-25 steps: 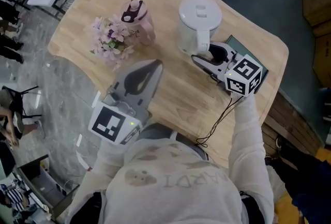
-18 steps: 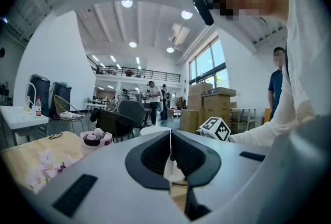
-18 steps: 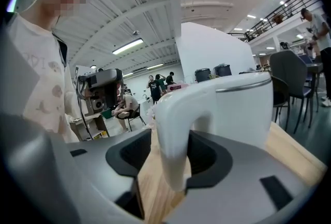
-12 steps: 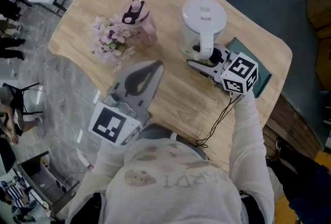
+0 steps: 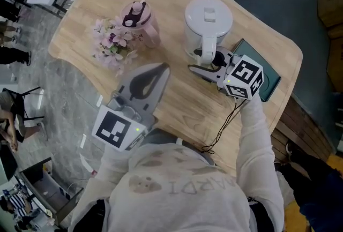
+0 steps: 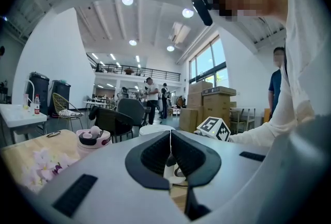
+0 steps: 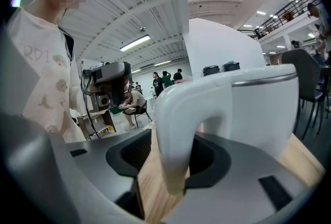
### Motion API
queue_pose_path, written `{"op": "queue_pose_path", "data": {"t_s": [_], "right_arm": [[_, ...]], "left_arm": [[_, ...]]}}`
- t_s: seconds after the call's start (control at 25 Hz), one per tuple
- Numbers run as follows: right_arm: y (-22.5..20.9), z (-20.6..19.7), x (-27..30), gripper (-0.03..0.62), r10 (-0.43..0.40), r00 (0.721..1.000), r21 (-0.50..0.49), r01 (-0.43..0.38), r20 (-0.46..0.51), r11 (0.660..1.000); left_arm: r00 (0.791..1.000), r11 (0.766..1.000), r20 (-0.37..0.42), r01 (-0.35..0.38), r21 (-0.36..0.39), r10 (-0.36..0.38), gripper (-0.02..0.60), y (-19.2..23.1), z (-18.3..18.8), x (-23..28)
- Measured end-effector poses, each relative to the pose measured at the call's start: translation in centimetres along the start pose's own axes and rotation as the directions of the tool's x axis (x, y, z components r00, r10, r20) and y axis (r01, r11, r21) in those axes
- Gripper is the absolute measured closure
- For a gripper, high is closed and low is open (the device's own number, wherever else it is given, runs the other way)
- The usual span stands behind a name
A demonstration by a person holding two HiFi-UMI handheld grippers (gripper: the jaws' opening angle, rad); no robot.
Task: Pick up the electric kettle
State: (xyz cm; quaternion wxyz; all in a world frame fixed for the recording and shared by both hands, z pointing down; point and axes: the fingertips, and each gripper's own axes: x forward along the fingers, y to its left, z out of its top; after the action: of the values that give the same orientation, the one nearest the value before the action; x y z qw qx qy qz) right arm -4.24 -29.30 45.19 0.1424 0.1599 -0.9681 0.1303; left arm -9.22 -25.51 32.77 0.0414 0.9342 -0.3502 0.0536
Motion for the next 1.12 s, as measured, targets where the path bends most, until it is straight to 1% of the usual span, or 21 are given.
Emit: {"op": "queue_pose_path", "data": {"t_s": [0.28,0.64,0.72,0.76,0.84,1.12], "right_arm": [[0.5,0.2,1.0,0.395,0.0,1.0,-0.032,-0.001,-0.024,0.999],[0.5,0.4,1.7,0.399,-0.045,0.999,-0.03,0.044,-0.025,0.999],[0.3,0.4,1.8,0.414,-0.071,0.997,-0.036,0.07,-0.028,0.997],[0.1,0.4,1.8,0.438,-0.089,0.996,-0.038,0.088,-0.028,0.995],[-0.2,0.5,1.8,0.465,-0.117,0.993,-0.039,0.116,-0.025,0.992],[-0.4,0.5,1.9,0.47,-0.139,0.99,-0.031,0.138,-0.035,0.99]], "left_arm": [[1.0,1.0,0.0,0.003,-0.005,-0.003,0.566,0.2,0.1,0.3],[1.0,1.0,0.001,0.007,-0.011,-0.007,0.566,0.4,-0.1,0.3],[1.0,1.0,0.001,0.007,-0.011,-0.007,0.566,0.4,-0.1,0.3],[1.0,1.0,0.001,0.008,-0.01,-0.008,0.566,0.4,-0.1,0.3],[1.0,1.0,0.001,0.007,-0.011,-0.007,0.566,0.4,0.0,0.1],[1.0,1.0,0.005,-0.008,-0.012,0.008,0.566,0.5,0.1,-0.4]]}}
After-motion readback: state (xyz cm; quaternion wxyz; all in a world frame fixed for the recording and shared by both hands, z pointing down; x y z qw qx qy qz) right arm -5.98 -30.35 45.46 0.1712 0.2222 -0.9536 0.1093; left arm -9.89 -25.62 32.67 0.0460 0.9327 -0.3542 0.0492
